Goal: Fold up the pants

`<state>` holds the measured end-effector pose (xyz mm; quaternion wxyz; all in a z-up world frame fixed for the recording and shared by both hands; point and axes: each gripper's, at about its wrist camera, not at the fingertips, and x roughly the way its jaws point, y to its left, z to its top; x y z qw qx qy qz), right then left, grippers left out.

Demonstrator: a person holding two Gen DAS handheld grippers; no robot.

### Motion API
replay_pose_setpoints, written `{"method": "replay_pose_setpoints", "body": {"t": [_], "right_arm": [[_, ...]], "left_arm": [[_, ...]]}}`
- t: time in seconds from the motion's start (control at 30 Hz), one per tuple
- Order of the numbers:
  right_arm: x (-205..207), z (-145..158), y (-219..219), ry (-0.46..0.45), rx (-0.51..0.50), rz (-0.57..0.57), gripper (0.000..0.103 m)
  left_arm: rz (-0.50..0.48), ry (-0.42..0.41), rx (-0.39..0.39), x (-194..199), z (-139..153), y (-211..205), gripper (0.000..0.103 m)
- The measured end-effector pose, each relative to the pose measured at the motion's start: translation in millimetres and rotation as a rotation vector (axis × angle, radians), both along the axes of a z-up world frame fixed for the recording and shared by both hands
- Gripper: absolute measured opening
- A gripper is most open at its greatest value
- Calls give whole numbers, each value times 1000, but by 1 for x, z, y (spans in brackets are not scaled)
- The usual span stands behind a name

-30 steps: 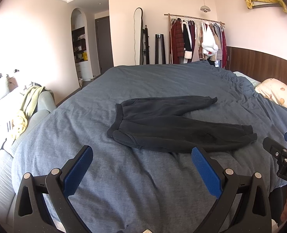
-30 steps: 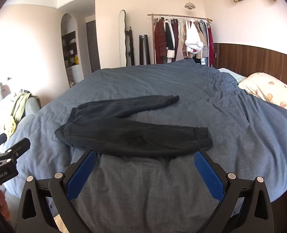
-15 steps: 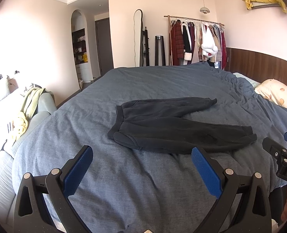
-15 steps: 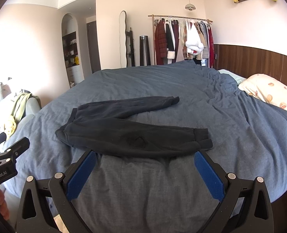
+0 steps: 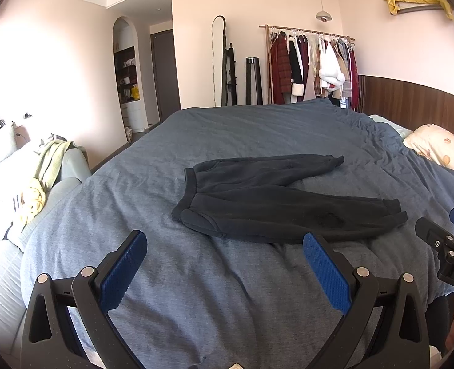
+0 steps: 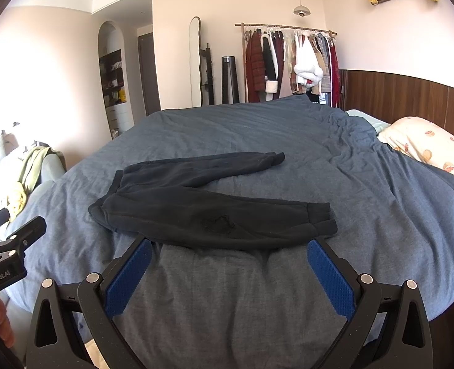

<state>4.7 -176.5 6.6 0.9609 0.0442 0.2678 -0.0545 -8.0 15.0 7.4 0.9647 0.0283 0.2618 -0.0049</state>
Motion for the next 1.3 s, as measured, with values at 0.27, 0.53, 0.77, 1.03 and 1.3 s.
{"method": "replay_pose_setpoints", "body": {"t": [0.27, 0.53, 0.77, 1.03, 1.3], "right_arm": [[0, -1, 1, 0, -1, 0, 102], [0, -1, 2, 1, -2, 0, 102], [-1, 1, 3, 3, -1, 4, 102], [3, -7, 3, 17, 9, 0, 102], [11, -13, -8, 27, 14, -8, 102]], "left_arm": [[0, 0, 0, -1, -1, 0, 103], [-1, -1, 1, -1, -1, -1, 103], [-3, 7, 6, 1, 2, -1, 103], [-12, 23, 19, 8, -5, -8, 103], [-27, 22, 20, 19, -15, -20, 103]]}}
